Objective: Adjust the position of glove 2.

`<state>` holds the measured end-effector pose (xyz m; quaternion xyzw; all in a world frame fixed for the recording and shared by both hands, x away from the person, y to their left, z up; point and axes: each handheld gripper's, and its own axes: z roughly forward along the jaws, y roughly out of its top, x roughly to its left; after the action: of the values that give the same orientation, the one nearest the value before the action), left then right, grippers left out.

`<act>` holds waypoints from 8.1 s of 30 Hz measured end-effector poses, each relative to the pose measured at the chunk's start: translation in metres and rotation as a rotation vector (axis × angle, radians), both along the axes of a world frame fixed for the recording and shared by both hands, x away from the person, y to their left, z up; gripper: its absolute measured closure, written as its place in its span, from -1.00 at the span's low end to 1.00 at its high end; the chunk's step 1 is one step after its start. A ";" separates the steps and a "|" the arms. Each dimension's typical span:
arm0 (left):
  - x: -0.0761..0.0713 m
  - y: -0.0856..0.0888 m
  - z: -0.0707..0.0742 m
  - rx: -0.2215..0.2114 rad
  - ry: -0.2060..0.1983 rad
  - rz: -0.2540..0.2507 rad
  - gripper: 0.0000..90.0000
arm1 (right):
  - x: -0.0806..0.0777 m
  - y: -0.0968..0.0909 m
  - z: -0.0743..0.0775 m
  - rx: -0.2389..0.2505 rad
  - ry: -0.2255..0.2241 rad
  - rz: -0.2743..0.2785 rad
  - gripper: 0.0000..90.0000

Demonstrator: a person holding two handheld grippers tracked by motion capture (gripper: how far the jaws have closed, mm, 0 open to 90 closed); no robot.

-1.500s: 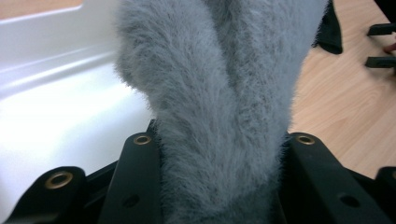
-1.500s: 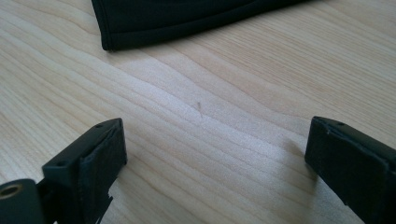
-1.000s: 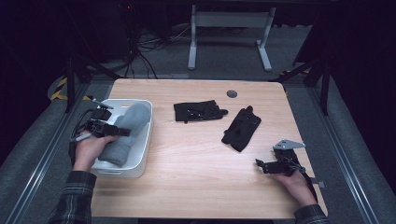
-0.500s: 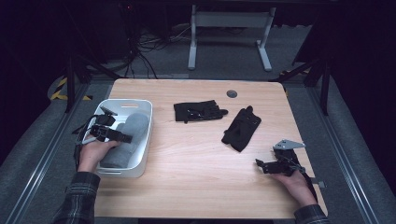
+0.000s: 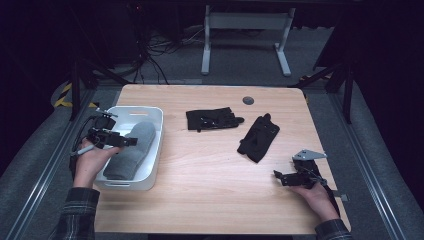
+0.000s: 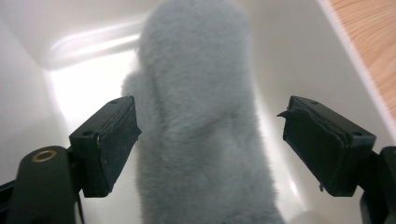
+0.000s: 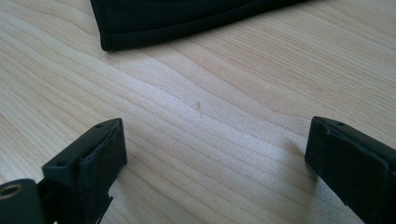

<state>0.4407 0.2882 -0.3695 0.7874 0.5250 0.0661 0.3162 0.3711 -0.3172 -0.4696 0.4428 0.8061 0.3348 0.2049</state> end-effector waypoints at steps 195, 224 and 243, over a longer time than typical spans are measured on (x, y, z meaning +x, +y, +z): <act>-0.063 -0.206 -0.108 0.071 -0.238 -0.501 -1.00 | -0.040 0.051 0.024 0.057 0.056 0.283 0.59; -0.054 -0.204 -0.098 0.038 -0.222 -0.485 -0.34 | -0.004 -0.037 0.002 0.022 -0.026 -0.099 -0.57; 0.021 -0.234 -0.059 0.055 -0.251 -0.446 0.99 | -0.003 -0.037 0.002 0.020 -0.025 -0.093 -0.60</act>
<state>0.4620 0.0539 -0.4283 0.8776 0.2930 0.1063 0.3641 0.3677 -0.3541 -0.4678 0.4777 0.7786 0.3385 0.2259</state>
